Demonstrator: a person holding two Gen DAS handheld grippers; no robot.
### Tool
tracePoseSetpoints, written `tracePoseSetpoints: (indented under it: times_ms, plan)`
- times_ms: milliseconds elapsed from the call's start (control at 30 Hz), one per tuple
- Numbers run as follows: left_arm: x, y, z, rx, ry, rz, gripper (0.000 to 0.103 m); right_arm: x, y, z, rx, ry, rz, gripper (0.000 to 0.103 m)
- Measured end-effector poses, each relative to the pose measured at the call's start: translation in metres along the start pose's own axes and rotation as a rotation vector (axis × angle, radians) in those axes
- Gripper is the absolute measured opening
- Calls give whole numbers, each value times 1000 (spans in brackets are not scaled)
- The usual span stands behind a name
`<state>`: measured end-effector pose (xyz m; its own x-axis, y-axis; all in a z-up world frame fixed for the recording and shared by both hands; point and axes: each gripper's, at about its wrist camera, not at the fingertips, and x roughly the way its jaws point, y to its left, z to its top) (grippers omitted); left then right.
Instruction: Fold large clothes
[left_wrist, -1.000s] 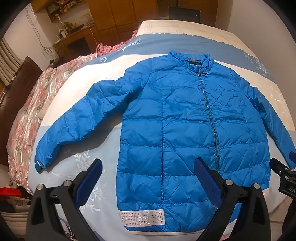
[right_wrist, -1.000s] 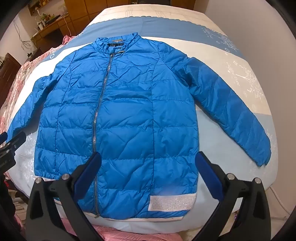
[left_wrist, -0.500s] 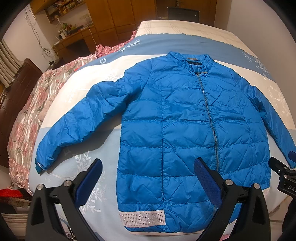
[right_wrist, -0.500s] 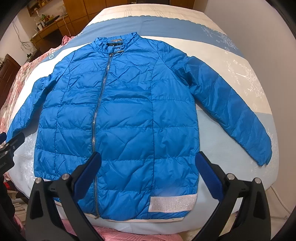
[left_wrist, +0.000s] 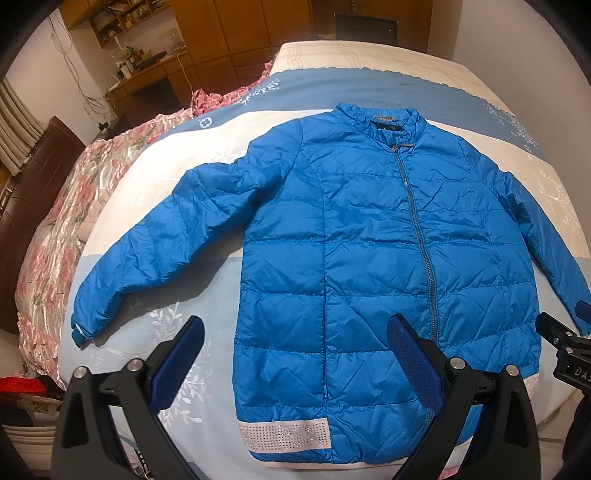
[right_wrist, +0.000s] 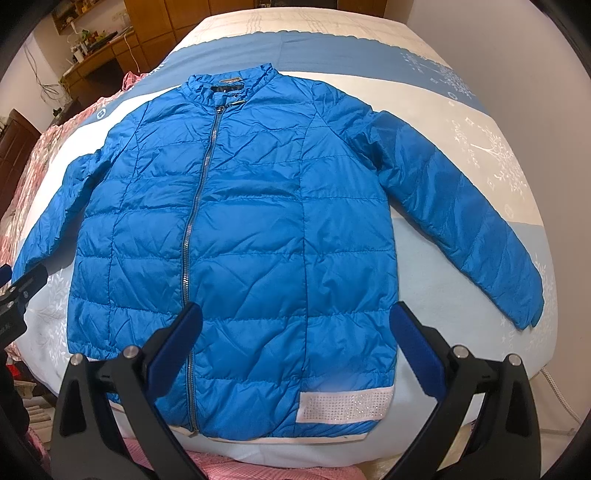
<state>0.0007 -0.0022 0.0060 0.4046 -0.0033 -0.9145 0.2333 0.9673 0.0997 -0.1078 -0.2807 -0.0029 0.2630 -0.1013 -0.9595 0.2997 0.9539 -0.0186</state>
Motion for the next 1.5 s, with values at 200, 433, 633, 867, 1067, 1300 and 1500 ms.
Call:
tracePoseSetpoints:
  times_ms: [200,433,633,867,1067,1300,1500]
  plan:
    - [0,0,0,2,0,0,99,1,1,-1,0,0,1,100]
    - [0,-1,0,4,-1,2,99,1,0,0,1,1,0,100]
    - [1,-1,1,6,-1,3,99,4,1,-2,5,4,1,100]
    - [3,-1,1,3,5,4,99,5,-1,-1,11,3,3,100]
    - [3,-2,1,4,3,6,99,3,-2,-1,11,-1,5,100]
    - [4,-1,1,6,2,7,99,3,-2,0,12,1,5,100]
    - [4,-1,1,6,1,9,99,2,-2,0,13,0,9,100]
